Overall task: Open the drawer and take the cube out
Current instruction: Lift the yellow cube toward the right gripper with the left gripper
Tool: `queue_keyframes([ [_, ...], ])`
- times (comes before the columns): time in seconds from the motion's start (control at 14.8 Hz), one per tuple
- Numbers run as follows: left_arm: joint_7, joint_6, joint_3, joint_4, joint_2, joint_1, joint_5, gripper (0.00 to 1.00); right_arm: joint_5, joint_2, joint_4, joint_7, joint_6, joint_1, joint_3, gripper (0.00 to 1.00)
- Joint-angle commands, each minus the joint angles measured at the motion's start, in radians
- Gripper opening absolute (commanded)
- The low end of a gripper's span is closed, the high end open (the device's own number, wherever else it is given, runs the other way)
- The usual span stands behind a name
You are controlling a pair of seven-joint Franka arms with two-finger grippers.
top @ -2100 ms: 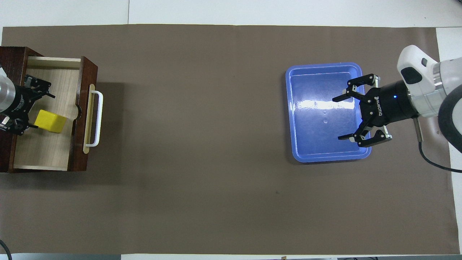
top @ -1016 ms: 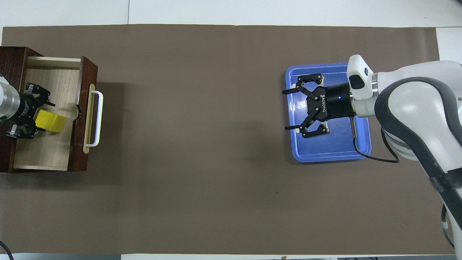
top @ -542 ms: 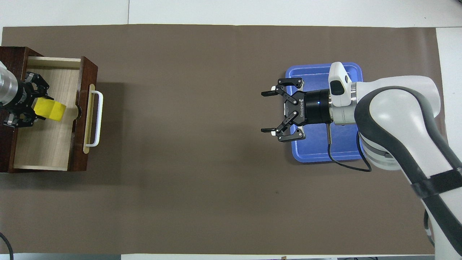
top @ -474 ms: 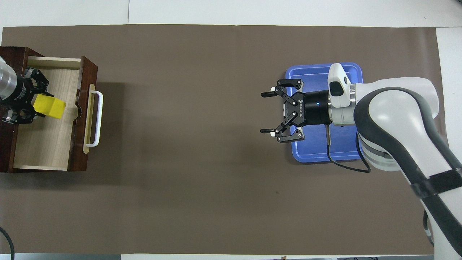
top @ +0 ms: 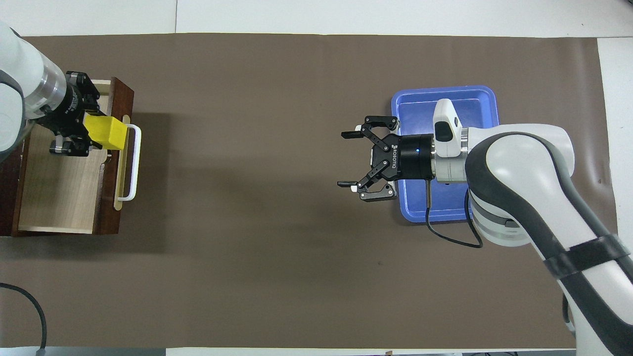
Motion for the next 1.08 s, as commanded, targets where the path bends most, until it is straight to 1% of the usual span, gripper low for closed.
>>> queue_keyframes([
  [0.0, -0.172, 0.003, -0.008, 0.007, 0.001, -0.072, -0.017, 0.00, 0.031, -0.022, -0.024, -0.009, 0.021, 0.014, -0.002, 1.00],
  [0.14, -0.275, 0.023, -0.057, -0.031, -0.021, -0.085, -0.017, 0.00, 0.028, -0.019, -0.021, -0.008, 0.042, 0.039, -0.002, 1.00],
  [0.27, -0.305, 0.046, -0.103, -0.083, -0.045, -0.092, -0.017, 0.00, 0.026, -0.018, -0.018, -0.014, 0.064, 0.070, -0.002, 1.00],
  [0.34, -0.312, 0.052, -0.105, -0.095, -0.053, -0.120, -0.019, 0.00, 0.024, -0.017, -0.018, -0.022, 0.094, 0.096, -0.001, 1.00],
  [0.47, -0.403, 0.082, -0.108, -0.129, -0.068, -0.146, -0.030, 0.00, 0.021, -0.016, -0.018, -0.029, 0.120, 0.145, -0.002, 1.00],
  [0.68, -0.475, 0.148, -0.109, -0.195, -0.094, -0.212, -0.031, 0.00, 0.017, -0.022, -0.032, -0.039, 0.113, 0.174, -0.001, 1.00],
  [0.75, -0.481, 0.150, -0.109, -0.200, -0.097, -0.220, -0.031, 0.00, 0.017, -0.025, -0.042, -0.045, 0.111, 0.179, -0.001, 1.00],
  [0.88, -0.486, 0.146, -0.120, -0.203, -0.099, -0.221, -0.034, 0.00, 0.018, -0.021, -0.044, -0.046, 0.128, 0.220, -0.001, 1.00],
  [1.02, -0.487, 0.145, -0.126, -0.217, -0.107, -0.221, -0.051, 0.00, 0.018, -0.013, -0.048, -0.051, 0.133, 0.229, -0.001, 1.00],
])
